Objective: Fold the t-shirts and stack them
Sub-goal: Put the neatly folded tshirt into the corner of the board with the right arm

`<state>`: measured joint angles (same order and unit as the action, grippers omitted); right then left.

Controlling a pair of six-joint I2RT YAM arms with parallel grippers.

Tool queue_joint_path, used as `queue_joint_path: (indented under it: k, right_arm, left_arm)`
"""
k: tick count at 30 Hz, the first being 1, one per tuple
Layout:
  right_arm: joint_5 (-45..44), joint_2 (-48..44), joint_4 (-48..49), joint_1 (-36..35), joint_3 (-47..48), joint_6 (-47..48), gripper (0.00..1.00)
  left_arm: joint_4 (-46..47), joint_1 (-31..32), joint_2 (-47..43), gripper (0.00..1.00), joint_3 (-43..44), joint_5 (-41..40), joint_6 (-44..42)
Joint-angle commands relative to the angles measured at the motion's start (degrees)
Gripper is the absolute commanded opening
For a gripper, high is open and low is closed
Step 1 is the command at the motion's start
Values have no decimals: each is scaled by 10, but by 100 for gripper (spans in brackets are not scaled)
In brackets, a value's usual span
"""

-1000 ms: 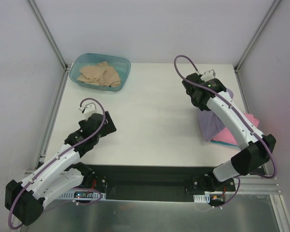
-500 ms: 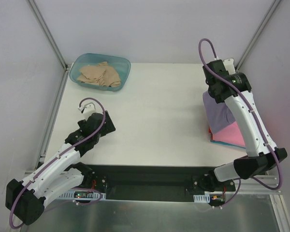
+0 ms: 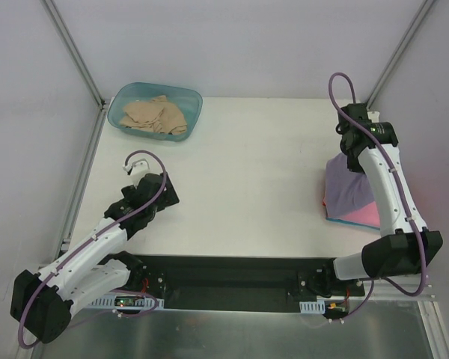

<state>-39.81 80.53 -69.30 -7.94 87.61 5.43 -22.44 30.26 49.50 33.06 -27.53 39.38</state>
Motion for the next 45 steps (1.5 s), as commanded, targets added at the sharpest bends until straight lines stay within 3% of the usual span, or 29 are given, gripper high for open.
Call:
queue_joint_path:
  k: [1, 10, 22, 25, 26, 32, 35, 39, 43, 45]
  right_arm:
    - [8, -4, 27, 42, 3, 12, 1]
    - [11, 46, 46, 111, -15, 37, 2]
    - [6, 88, 55, 174, -39, 18, 15]
    - [1, 101, 54, 180, -39, 9, 28]
    - [-3, 105, 45, 184, -39, 4, 50]
    - [-69, 118, 3, 186, -25, -42, 86]
    - [-69, 115, -15, 185, -17, -53, 93]
    - [-50, 96, -26, 185, -13, -85, 95]
    - [85, 47, 20, 186, -45, -87, 99]
    - [143, 29, 65, 186, -68, -83, 97]
  left_arm:
    - [-1, -6, 4, 99, 16, -7, -6]
    - [-1, -8, -2, 99, 13, -5, -5]
    - [-1, -9, -11, 99, 9, -5, -3]
    - [-1, -9, -15, 99, 7, -6, -4]
    - [-1, -9, -16, 99, 6, -6, -4]
    - [-1, -10, -22, 99, 5, -9, -3]
    - [-2, -10, -19, 99, 6, -7, -3]
    - [-1, -10, -13, 99, 7, -8, -3]
    - [-1, -10, -7, 99, 10, -9, -3]
    - [-2, -10, -4, 99, 10, -9, -3]
